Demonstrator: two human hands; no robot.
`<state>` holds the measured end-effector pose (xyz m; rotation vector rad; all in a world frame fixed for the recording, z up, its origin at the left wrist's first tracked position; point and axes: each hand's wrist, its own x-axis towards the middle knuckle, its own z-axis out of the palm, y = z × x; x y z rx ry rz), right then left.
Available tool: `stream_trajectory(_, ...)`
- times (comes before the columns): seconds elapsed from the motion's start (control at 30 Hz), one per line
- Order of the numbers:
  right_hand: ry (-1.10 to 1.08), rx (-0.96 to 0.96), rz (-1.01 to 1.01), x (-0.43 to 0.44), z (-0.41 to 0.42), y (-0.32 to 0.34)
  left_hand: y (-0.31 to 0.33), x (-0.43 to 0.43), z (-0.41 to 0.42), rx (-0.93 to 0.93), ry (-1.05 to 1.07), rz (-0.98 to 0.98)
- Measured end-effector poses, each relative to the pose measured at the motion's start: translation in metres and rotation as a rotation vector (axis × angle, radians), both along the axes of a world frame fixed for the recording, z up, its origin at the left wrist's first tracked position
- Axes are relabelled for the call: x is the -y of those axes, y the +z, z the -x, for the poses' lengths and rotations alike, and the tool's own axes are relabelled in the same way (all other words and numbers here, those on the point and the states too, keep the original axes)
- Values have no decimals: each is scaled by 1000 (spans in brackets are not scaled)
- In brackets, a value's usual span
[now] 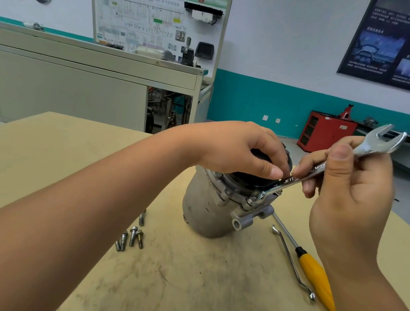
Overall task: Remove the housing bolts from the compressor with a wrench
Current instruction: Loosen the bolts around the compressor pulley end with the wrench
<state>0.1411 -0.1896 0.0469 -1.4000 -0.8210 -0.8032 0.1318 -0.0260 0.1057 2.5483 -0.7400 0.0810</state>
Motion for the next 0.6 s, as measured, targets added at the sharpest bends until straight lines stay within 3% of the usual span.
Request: stream_trajectory(0.6,2,49,18,1,5,-6,1,1,1,-6,-11,6)
